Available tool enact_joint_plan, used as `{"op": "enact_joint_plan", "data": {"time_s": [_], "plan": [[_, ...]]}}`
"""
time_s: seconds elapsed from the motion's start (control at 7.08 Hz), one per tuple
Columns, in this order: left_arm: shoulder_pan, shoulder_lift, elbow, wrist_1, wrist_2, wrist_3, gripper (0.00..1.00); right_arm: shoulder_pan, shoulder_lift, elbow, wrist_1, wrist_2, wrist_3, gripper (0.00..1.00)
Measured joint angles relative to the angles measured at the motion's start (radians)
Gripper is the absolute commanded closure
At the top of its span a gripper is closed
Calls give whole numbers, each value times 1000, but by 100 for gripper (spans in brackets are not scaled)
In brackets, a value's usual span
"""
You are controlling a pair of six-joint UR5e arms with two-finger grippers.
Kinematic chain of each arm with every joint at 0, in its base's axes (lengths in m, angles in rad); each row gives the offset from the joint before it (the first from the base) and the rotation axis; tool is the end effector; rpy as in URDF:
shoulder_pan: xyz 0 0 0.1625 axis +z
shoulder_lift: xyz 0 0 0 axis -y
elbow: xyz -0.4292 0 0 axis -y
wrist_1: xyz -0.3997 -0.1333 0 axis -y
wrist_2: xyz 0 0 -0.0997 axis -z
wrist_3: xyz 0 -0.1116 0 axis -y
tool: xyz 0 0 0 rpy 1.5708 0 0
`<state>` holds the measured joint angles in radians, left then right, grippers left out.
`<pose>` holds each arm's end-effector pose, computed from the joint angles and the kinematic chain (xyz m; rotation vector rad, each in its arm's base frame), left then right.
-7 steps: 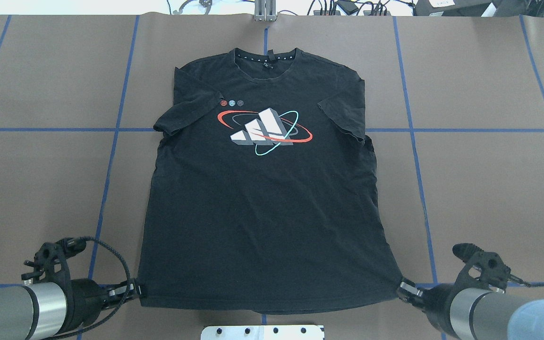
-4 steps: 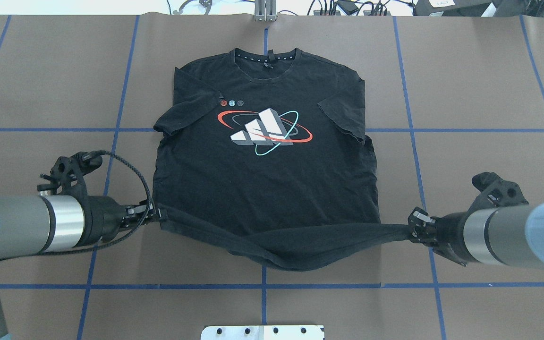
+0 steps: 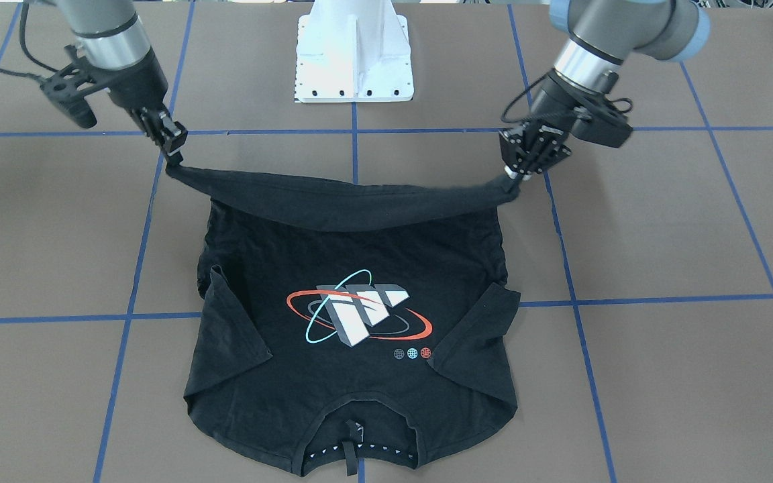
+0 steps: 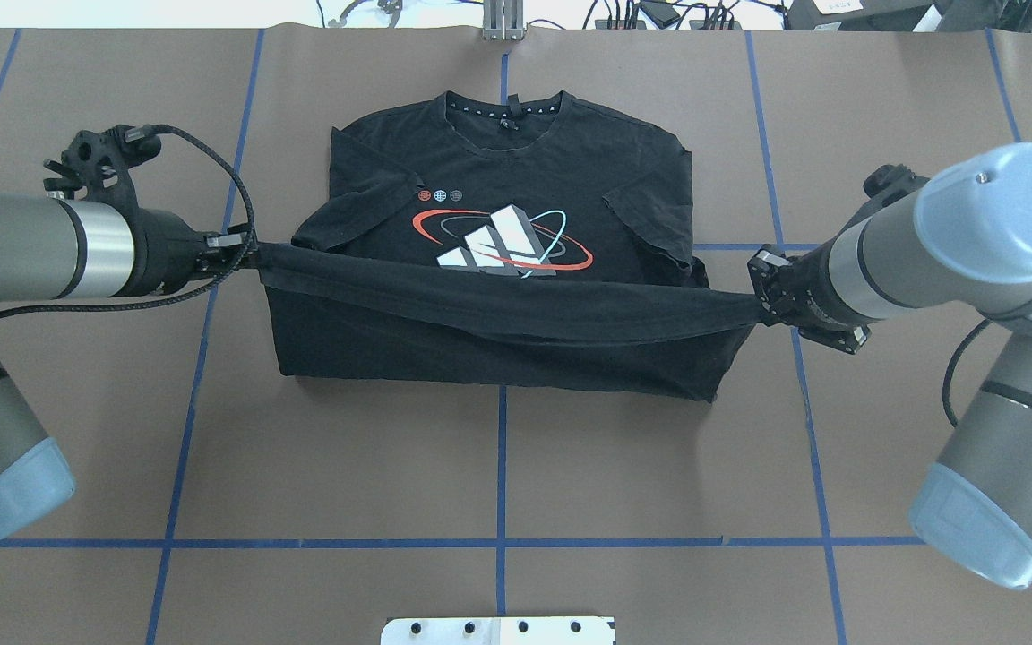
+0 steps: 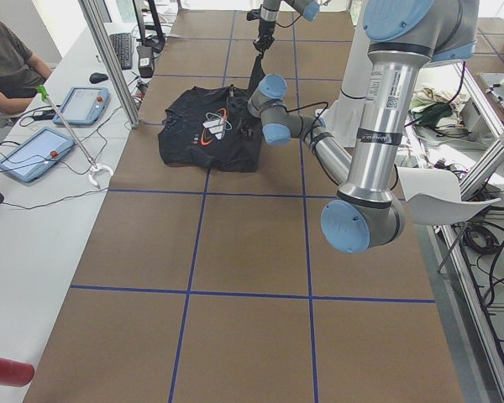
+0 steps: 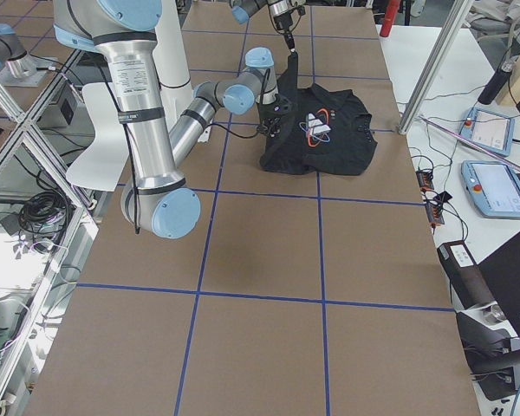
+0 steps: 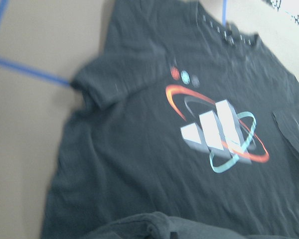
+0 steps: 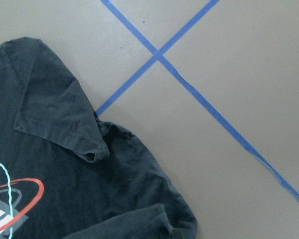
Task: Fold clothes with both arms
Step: 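Lift the hem with both grippers and fold it toward the collar, then lay the hem down near the collar and open both grippers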
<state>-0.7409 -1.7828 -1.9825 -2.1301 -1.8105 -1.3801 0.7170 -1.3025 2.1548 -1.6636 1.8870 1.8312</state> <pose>0.3358 -0.4519 0.2973 0.3417 1.1518 -0.3412 -0.3288 -0.4175 0.2837 -0.1261 -0.8246 0.8021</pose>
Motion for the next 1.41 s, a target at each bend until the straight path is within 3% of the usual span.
{"op": "enact_joint_plan", "data": {"time_s": [0.28, 0.56, 0.99, 1.41], "plan": [[-46, -88, 108, 0, -10, 22, 100, 82, 89, -119, -4, 38, -36, 100], [-82, -225, 286, -12, -10, 29, 100, 131, 217, -292, 3, 45, -68, 100], [-143, -346, 599, -198, -6, 48, 100, 196, 406, -566, 8, 41, -164, 100], [-148, -402, 716, -243, 7, 49, 100, 209, 542, -801, 27, 27, -228, 100]]}}
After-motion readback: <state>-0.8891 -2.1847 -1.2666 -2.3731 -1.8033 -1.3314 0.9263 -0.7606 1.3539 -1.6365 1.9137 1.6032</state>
